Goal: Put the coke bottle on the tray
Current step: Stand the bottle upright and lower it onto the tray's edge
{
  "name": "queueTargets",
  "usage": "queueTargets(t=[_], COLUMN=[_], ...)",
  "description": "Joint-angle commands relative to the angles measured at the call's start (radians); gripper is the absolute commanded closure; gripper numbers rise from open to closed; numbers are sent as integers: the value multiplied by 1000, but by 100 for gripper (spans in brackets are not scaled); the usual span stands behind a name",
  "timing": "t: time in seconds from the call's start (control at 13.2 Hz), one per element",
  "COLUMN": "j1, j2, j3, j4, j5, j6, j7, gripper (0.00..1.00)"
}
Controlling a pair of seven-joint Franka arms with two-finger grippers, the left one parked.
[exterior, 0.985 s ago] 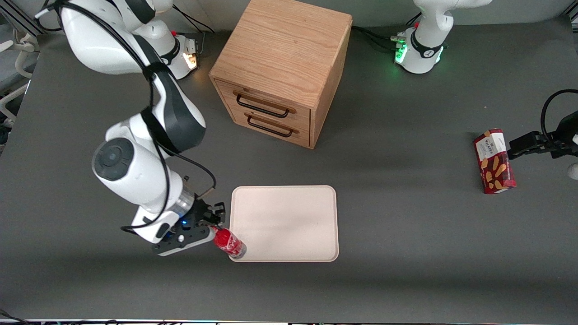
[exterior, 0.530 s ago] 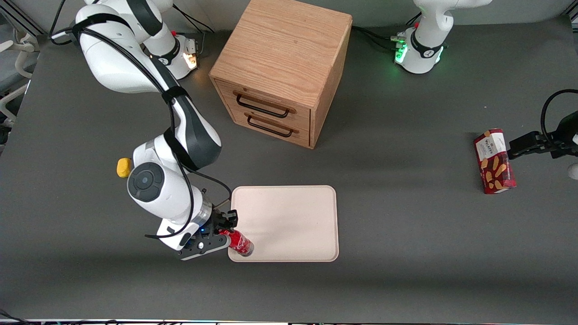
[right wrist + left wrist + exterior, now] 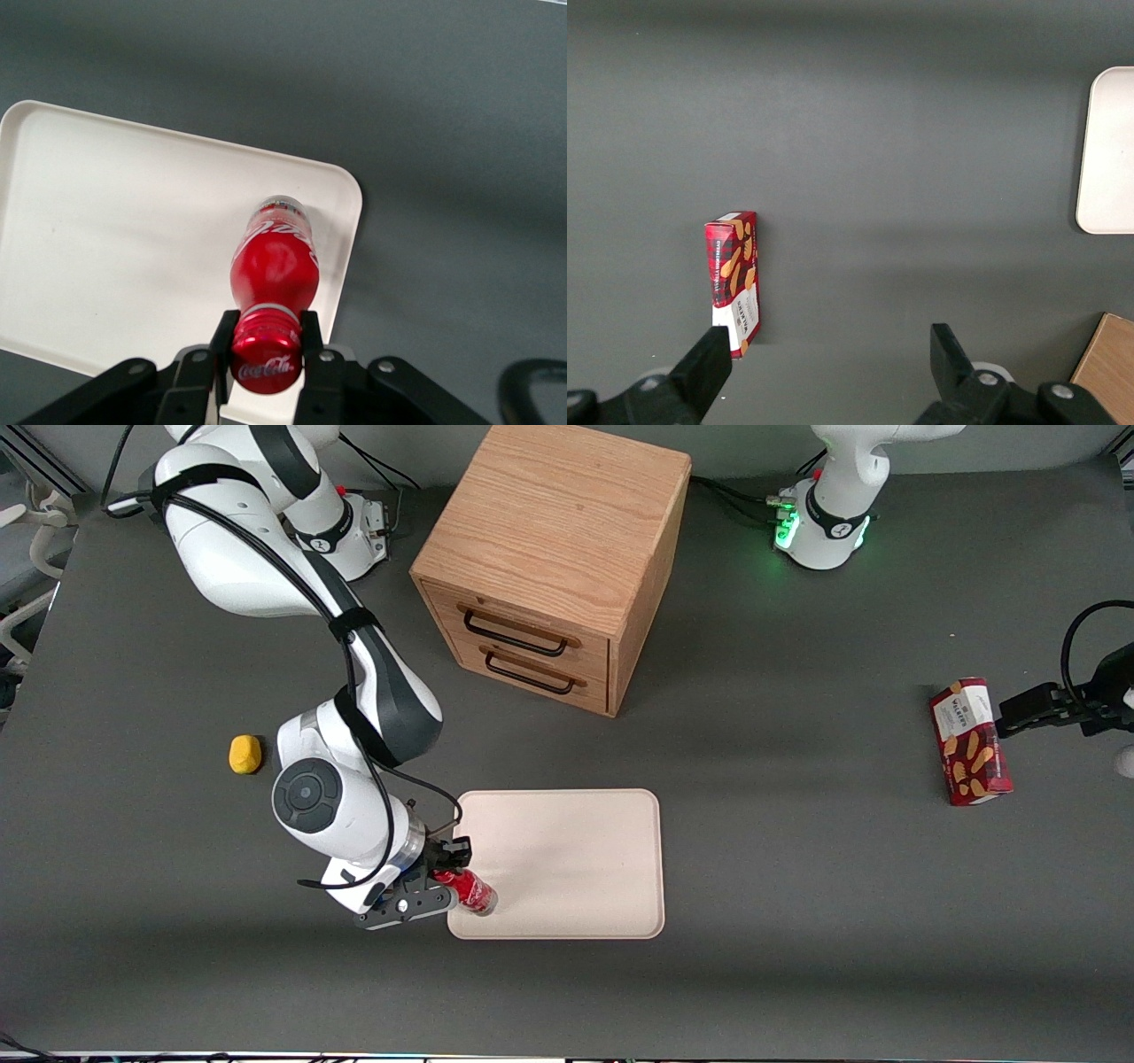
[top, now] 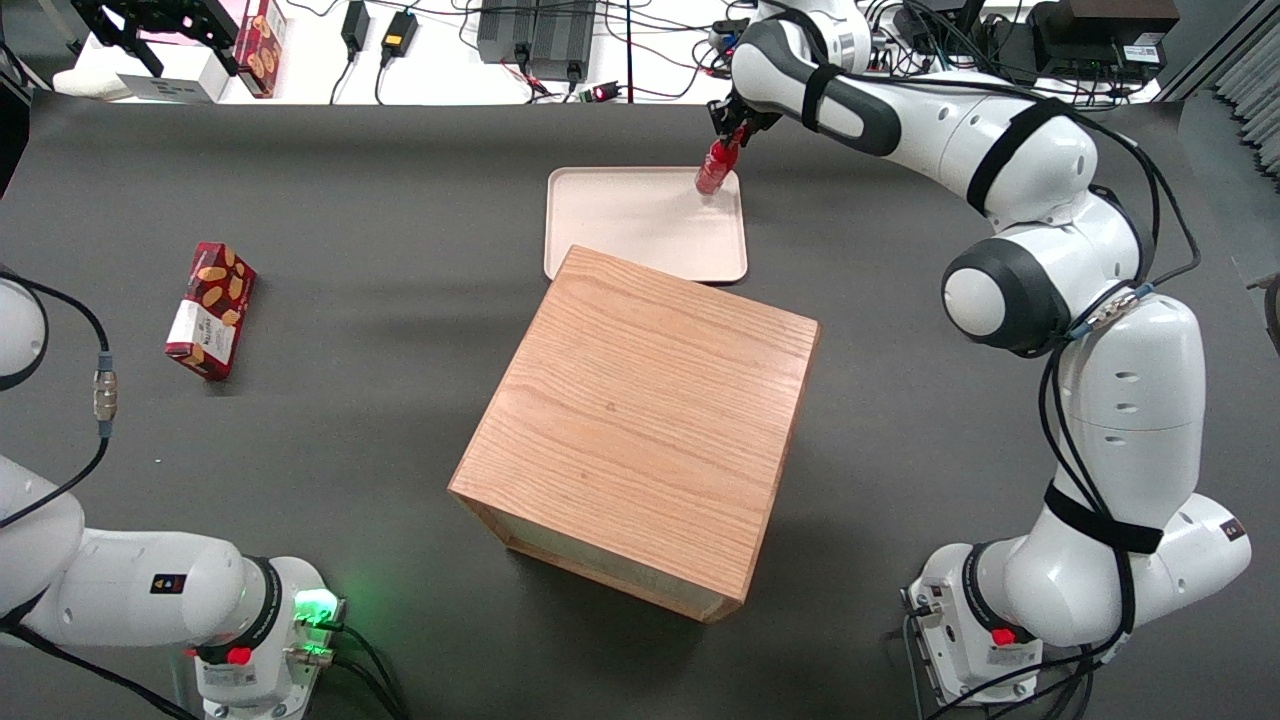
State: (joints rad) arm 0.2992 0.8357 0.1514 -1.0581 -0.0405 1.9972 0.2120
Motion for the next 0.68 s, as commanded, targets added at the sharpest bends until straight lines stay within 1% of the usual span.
queueTargets(t=[0.0,0.08,0.3,0.38,0.45,0.53,0.61], j1=[0,-2,-3,-3,-3,-3,-2], j2=[-15,-17,-18,-18,-18,-20,-20], j3=[-3,-3,-4,-4,-6,-6,-6], j4=[-32,-45,-51,-51,-51,-51,-51], j5=[-18,-16,-16,-16,-16,-16,-18], j6=[14,20,20,20,20,20,20], j7=[58,59,61,61,61,61,61], gripper=[66,62,55,51,43,29,18])
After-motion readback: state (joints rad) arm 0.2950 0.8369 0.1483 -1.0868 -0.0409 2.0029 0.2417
